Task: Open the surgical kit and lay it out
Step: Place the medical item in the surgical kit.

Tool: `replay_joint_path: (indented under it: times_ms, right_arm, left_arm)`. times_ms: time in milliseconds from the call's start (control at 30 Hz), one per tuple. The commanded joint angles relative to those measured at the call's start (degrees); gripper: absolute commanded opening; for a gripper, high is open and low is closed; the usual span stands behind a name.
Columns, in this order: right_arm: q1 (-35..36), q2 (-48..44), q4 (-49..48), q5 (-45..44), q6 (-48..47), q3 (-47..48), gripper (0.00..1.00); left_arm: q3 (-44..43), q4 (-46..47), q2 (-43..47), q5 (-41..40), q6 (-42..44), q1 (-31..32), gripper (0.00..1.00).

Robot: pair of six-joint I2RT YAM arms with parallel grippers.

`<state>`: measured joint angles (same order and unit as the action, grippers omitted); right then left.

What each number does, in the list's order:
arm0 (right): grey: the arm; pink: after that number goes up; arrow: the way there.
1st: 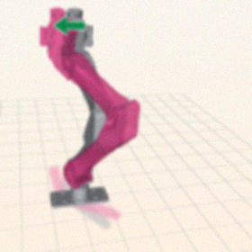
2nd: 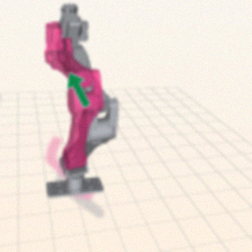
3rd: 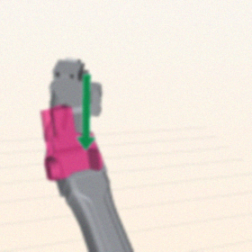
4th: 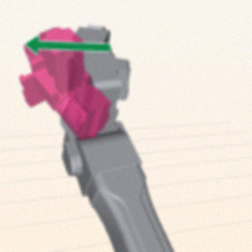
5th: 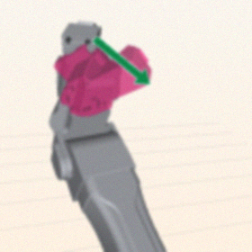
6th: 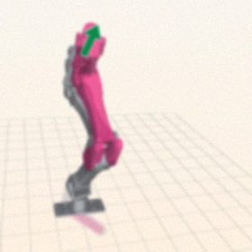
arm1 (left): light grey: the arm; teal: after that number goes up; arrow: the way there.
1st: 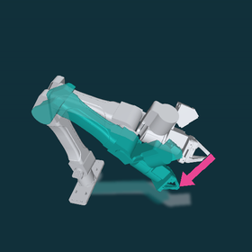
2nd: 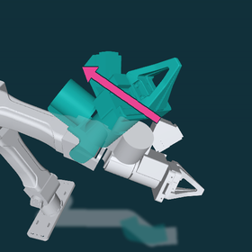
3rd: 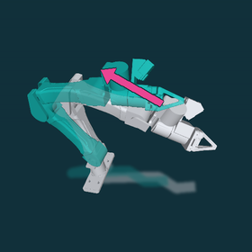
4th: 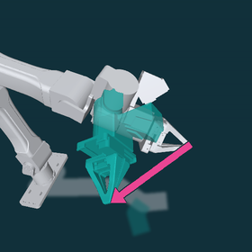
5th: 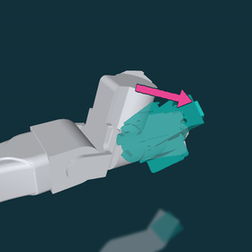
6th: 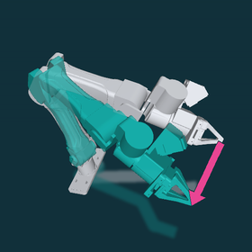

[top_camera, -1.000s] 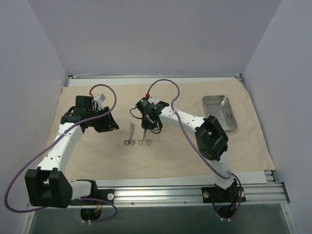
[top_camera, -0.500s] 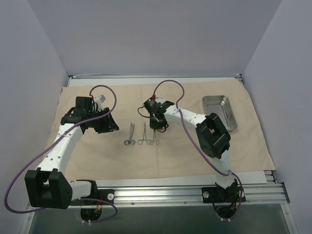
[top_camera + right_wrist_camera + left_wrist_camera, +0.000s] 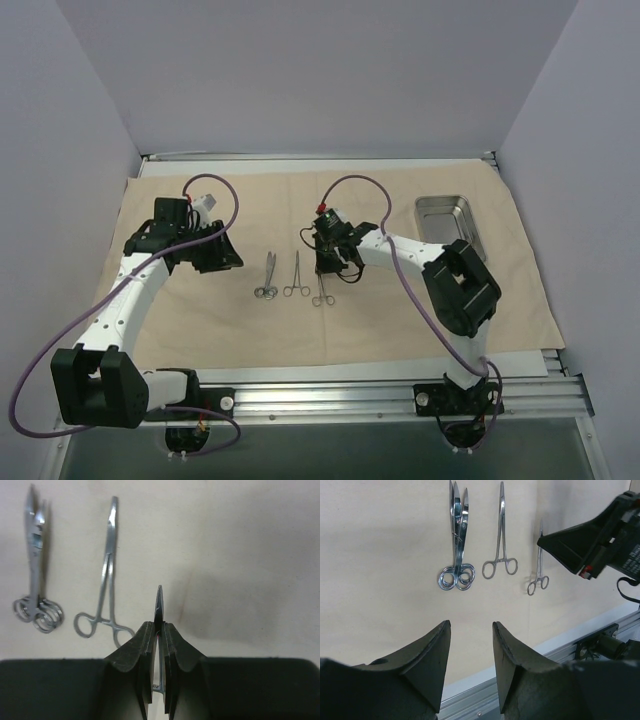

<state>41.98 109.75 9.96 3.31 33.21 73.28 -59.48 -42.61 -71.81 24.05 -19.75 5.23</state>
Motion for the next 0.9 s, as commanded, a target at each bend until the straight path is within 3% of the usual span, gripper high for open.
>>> replay_joint_path:
  times_ms: [0,433,800,867]
  right_arm:
    - [-0.3,-7.3,-7.9,3.7,-1.8,-2.3,0.00]
    - [-1.5,-7.3,-13.9,7.7,-1.8,-3.8,0.00]
    - [-2.4,-1.1,-7.6,5.9,-1.0,0.7,0.00]
    - [-2.4,0.1,-6.2,6.1,-1.3,2.6,0.11]
  left_arm:
    - [0.2,1.3,0.3,-0.2,1.4,-0.8,0.48]
    - [-0.2,1.2,-0.2,-0.4,1.9,-0.8,0.48]
    - [-0.2,1.1,-0.6,-0.8,2.3,-0.8,0.48]
    - [-0.1,1.1,-0.7,-0.8,2.3,-0.8,0.48]
